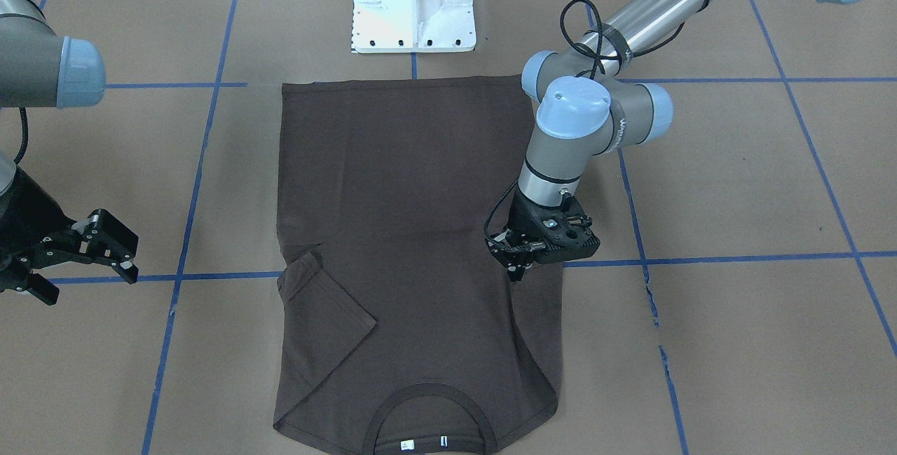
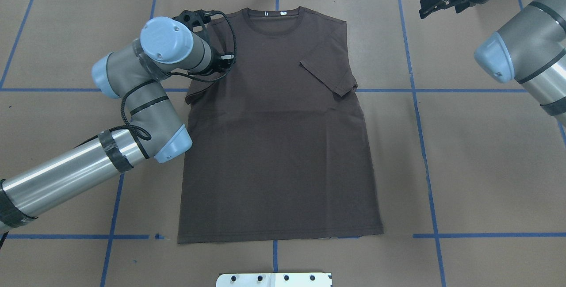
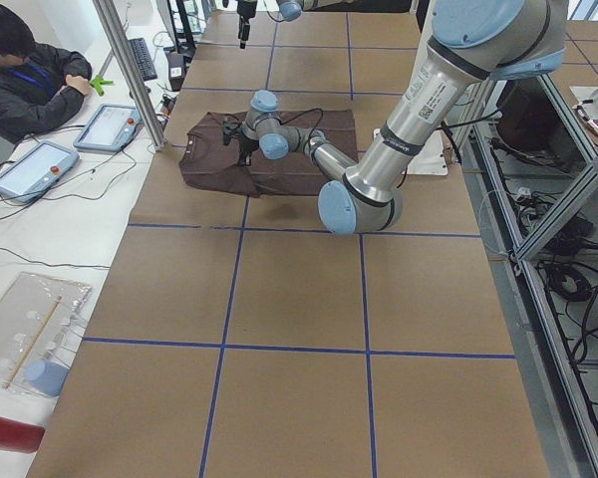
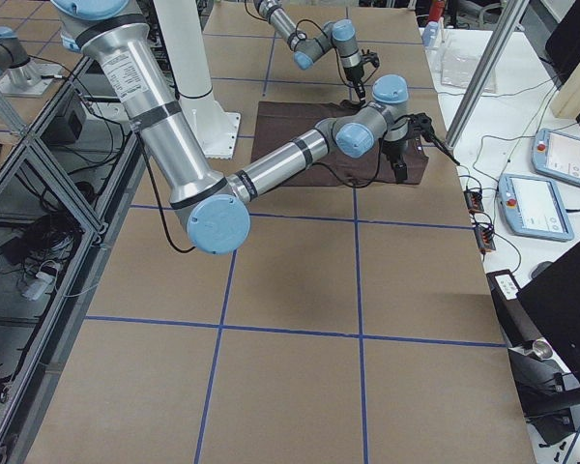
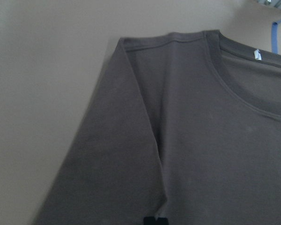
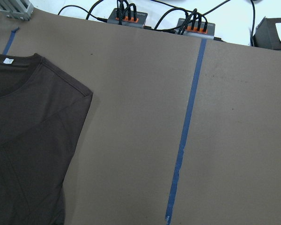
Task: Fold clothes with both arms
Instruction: 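Fold the sleeve toward the shirt center with the left gripper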
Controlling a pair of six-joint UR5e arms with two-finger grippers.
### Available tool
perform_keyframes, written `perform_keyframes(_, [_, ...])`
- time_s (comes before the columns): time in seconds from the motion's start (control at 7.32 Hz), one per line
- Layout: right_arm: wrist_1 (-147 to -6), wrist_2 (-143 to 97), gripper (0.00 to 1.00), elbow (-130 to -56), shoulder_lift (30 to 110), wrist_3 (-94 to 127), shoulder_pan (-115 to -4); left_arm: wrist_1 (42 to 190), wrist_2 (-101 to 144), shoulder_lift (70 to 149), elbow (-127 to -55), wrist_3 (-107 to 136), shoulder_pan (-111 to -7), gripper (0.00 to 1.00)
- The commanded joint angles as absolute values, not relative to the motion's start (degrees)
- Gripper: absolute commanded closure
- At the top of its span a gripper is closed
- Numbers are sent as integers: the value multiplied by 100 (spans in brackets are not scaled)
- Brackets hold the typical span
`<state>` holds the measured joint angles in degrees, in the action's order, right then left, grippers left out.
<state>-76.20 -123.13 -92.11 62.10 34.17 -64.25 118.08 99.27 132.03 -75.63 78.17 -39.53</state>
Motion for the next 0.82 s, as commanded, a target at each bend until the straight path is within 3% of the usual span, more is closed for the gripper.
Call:
perform_keyframes(0.0, [-7620, -12313, 0, -9211, 6214, 3428, -6425, 11795, 9879, 13412, -7191, 7701, -3902, 9])
perform_keyframes(0.14, [-7620, -12313, 0, -9202, 6214, 3428, -6416, 11778, 9879, 13377, -7189, 7342, -3902, 0])
perform_keyframes(0.41, [-7603, -12322, 0, -9263, 6214, 3524, -6329, 11447, 9923, 13351, -7538, 6832, -3929, 0])
perform_keyframes(0.68, [-7594, -12322, 0, -9910, 6537, 4277, -5822, 11048, 9958, 12548, -8922, 6487, -3920, 0])
